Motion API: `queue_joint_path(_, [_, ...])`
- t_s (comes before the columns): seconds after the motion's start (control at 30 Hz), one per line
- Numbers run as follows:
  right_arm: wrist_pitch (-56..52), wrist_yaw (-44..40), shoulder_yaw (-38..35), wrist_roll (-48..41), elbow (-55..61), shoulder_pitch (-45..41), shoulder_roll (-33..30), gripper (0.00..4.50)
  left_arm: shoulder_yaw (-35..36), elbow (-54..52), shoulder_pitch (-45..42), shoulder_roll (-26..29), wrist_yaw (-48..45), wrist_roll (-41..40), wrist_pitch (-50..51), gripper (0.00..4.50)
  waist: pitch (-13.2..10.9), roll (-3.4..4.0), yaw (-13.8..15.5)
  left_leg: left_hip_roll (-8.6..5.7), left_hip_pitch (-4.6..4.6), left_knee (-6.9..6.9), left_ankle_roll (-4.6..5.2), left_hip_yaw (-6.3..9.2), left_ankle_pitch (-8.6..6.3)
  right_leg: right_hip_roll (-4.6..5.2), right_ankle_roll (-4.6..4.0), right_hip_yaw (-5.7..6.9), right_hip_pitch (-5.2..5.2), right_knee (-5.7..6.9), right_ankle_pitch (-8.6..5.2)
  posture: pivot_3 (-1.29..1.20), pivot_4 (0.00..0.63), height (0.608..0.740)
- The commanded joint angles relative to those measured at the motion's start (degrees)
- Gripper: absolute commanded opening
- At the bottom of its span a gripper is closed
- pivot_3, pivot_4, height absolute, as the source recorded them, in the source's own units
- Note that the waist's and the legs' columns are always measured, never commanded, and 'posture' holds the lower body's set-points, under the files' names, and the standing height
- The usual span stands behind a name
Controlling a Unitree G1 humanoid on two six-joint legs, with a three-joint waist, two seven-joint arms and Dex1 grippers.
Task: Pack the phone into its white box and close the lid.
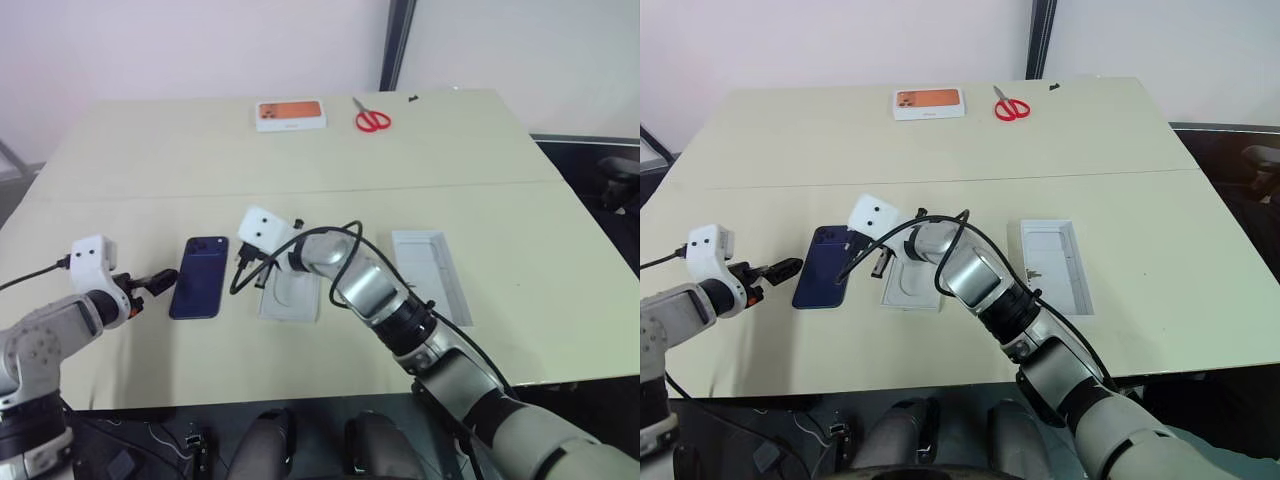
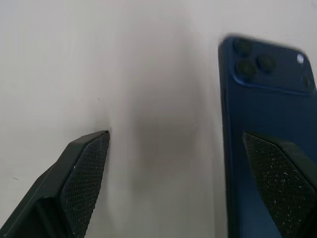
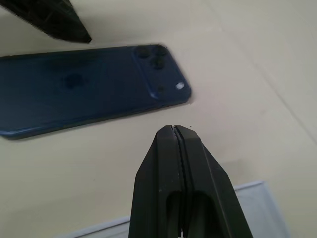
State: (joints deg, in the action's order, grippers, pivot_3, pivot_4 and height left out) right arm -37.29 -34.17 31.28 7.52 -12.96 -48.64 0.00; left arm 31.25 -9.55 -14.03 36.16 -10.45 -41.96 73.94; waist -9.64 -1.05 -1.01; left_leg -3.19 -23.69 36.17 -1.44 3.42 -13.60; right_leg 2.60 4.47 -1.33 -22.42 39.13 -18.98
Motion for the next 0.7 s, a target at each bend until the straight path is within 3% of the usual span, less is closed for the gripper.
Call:
queue_joint_path(0.03, [-1.5, -0.74, 1.82, 1.5, 0.26, -2.06, 0.9, 0.0, -2.93, 0.7, -1.76, -0.29, -2.85, -2.64, 6.67, 4.5, 0.0, 0.0, 0.02, 0.0, 0.0, 0.01, 0.0, 0.0, 0.0, 0.0, 0.0, 0.0, 0.0, 0.0, 0.0, 0.0, 0.15, 0.74])
queue_joint_path(0.7, [-3.76, -7.67, 11.38, 9.08, 4.4, -2.21, -5.12, 0.0, -3.96, -7.77, -5.44, -15.86, -2.92, -4.72, 17.33, 4.5, 0.1, -0.03, 0.5, -0.05, 0.0, 0.08, -0.04, 0.03, 0.02, 0.05, 0.0, 0.04, 0.09, -0.01, 0.0, 0.0, 0.15, 0.74])
